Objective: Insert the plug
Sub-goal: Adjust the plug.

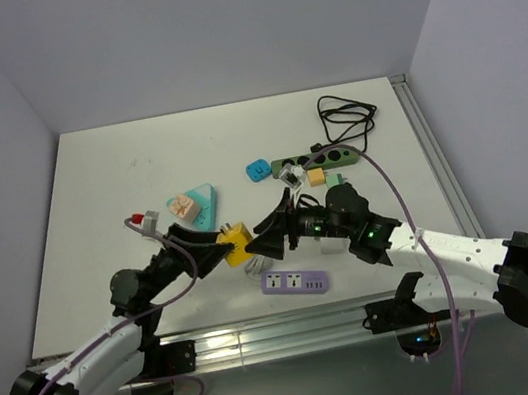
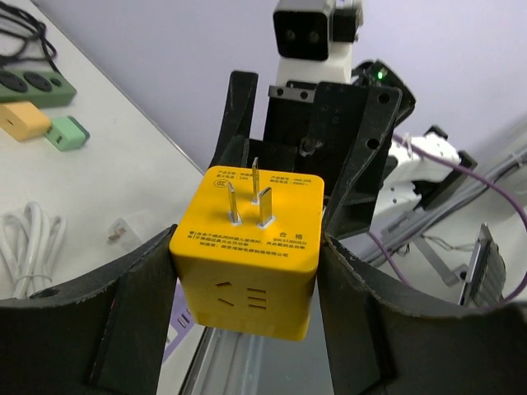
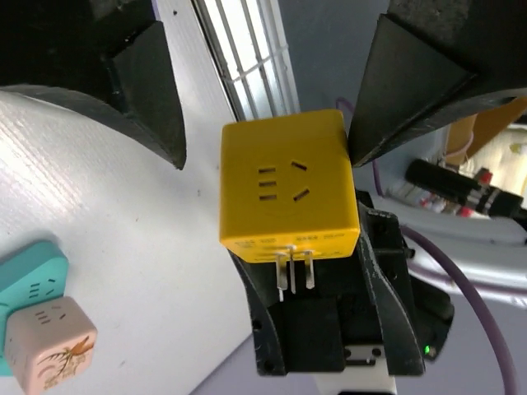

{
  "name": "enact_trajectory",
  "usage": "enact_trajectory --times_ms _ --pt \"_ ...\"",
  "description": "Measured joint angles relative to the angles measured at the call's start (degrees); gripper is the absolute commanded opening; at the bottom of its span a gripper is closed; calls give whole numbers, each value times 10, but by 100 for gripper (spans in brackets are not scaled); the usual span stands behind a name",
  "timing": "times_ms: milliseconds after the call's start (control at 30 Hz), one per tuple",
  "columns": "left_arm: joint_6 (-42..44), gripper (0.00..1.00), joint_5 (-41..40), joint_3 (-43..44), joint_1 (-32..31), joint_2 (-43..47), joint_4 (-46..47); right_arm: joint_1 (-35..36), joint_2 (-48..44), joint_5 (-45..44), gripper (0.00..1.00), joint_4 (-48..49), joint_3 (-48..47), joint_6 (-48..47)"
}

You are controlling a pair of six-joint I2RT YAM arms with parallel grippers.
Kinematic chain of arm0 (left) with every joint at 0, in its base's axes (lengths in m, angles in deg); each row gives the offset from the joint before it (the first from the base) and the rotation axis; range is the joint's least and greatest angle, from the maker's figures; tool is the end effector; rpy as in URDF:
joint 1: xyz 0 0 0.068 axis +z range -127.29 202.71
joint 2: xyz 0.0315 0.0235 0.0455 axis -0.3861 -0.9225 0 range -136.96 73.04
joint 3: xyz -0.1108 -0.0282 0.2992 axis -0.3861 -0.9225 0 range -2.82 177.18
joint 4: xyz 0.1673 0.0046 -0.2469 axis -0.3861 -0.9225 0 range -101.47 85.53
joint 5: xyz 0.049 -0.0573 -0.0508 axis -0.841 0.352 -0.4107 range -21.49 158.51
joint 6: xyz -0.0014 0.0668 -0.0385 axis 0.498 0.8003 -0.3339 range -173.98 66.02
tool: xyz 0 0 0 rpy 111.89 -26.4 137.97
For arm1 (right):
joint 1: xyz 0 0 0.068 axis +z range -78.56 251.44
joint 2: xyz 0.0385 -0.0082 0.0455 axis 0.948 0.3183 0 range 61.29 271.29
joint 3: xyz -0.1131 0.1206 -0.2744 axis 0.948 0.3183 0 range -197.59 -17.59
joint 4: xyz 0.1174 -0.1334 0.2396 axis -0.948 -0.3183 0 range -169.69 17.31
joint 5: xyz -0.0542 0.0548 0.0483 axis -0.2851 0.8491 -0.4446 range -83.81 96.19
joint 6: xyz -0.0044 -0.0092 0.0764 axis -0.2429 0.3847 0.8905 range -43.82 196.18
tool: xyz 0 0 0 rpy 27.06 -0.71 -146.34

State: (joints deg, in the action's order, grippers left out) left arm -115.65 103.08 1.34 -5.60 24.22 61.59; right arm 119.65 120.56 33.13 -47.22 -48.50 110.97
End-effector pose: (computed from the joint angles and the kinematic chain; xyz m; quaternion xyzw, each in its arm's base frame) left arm 0.1384 -0.1169 0.2387 0.0806 0.5859 -0.6761 0.4396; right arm 0.1584 0.2217 0.2937 -0.2418 0.6812 0.5704 0.3901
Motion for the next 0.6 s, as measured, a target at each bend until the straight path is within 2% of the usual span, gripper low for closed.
enact_trajectory --times_ms 67,367,600 --pt "-4 1 -28 -12 0 35 -10 -3 -2 -10 100 21 7 6" --pt "-30 0 -143 -19 0 149 -37 -5 0 -41 100 179 82 49" --pt "-57 0 -198 -19 0 175 -34 9 85 -56 100 382 139 101"
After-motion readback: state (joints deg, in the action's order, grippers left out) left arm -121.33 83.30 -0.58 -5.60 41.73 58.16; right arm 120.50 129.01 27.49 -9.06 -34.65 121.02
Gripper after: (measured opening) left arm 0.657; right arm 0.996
